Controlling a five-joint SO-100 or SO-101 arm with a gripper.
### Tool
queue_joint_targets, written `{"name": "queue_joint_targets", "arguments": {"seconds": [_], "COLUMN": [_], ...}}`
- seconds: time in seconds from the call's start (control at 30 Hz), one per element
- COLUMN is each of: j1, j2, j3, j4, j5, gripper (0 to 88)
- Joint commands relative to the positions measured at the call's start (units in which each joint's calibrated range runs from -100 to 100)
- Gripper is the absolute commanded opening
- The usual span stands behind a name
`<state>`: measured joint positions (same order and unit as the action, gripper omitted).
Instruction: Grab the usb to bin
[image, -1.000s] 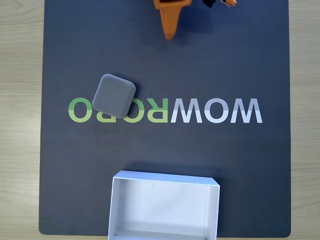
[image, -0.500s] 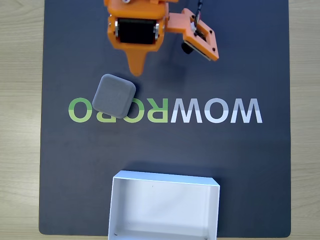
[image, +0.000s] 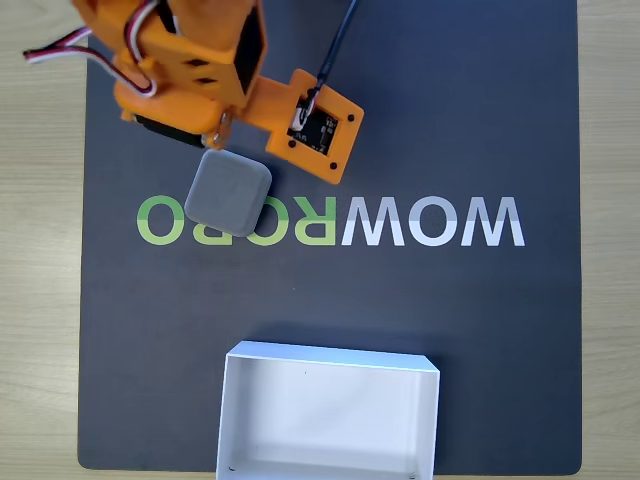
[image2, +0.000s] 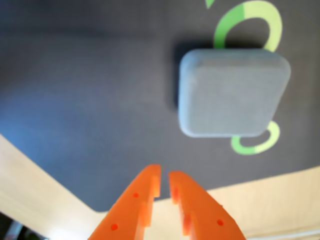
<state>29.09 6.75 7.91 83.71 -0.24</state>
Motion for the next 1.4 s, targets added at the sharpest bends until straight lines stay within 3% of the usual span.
{"name": "queue_joint_targets", "arguments": {"seconds": [0.0, 0.2, 0.33, 0.87, 1.37], "j1": [1.6, 2.3, 2.1, 1.3, -2.7], "j2": [0.3, 0.7, 2.8, 15.8, 21.6], "j3": [-3.2, -2.4, 0.1, 0.5, 0.3], "j4": [0.5, 0.6, -1.8, -13.0, -13.2], "j5": [0.9, 3.0, 5.2, 7.0, 6.6], "gripper": [9.0, 30.8, 38.8, 39.2, 39.2]}}
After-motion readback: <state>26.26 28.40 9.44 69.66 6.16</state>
